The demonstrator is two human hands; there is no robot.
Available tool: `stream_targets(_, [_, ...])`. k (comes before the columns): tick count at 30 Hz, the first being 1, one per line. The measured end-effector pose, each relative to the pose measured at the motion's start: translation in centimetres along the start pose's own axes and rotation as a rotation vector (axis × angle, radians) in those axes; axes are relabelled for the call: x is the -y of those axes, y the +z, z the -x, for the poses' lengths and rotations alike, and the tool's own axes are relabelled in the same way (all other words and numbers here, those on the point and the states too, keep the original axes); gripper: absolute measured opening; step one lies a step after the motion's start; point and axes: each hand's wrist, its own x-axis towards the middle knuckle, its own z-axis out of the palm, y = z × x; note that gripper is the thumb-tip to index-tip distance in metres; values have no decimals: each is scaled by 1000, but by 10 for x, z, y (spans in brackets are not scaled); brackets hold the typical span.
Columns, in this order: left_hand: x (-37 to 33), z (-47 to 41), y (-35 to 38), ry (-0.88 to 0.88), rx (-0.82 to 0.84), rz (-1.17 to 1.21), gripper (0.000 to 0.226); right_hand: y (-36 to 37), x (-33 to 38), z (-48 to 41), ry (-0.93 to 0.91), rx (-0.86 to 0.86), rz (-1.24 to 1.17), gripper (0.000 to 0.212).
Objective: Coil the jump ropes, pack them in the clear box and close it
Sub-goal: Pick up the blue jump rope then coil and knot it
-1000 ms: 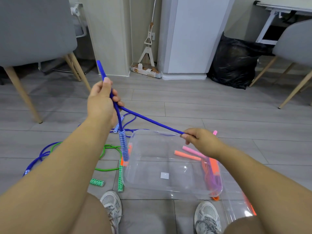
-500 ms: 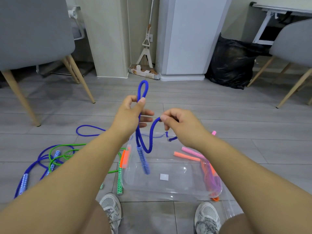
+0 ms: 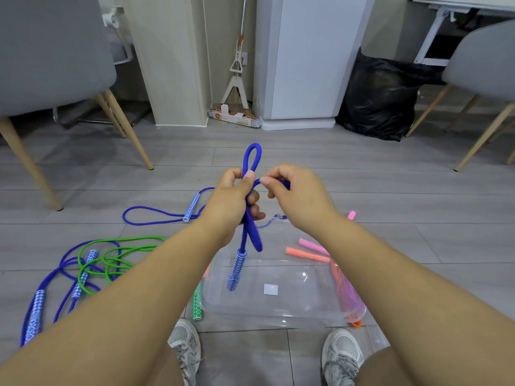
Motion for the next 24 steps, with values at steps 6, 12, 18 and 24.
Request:
stream_targets(6, [-3, -4, -7, -16, -43, 29, 21, -12, -18, 3, -16, 111, 112, 18])
stream_targets(12, [-19, -11, -35, 7, -138, 151, 22, -38, -49, 3, 46, 33, 118, 19])
stream_targets(18, [-20, -7, -37, -48, -90, 194, 24, -41, -60, -4, 104, -191, -16, 7])
stream_targets(24, [-18, -1, -15, -31, 8, 146, 24, -21, -24, -11, 113, -243, -292, 14])
